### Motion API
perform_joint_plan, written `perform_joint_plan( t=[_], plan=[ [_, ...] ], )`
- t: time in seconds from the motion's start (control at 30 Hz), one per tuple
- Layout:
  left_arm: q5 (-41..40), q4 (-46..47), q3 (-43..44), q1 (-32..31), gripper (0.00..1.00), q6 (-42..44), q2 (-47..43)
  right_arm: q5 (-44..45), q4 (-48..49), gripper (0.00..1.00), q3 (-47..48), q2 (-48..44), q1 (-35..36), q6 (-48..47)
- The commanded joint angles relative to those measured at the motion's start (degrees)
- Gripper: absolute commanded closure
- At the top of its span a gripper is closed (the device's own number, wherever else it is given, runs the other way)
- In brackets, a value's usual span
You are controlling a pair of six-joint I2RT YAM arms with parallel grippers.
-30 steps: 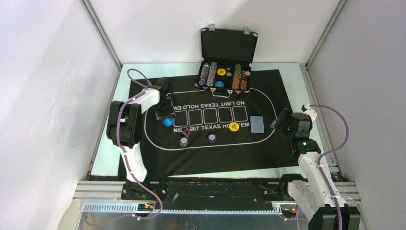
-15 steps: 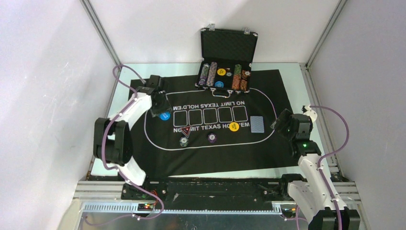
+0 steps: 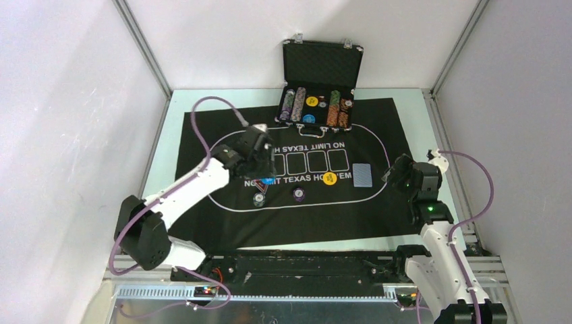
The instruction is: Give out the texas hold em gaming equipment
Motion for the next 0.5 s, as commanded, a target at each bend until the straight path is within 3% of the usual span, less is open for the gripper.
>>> perform_joint_plan(
  t=[0.0,0.23,0.47],
  plan=[
    [-1.36,0.89,0.28,-10.85,0.69,0.70,-1.48,-0.23,2.12,0.01,-0.51,-0.95,-0.19,0.05],
    [-0.06,3.69,1.82,-24.05,0.69,4.86,6.72,-1.23,2.26,0.01,-0.66,-1.60,-0.18,0.13],
    [0.27,4.78,2.25,-27.16,0.69,7.13,13.83,-1.75,2.08,0.00,-0.67,-1.97,-1.83,0.11]
  ],
)
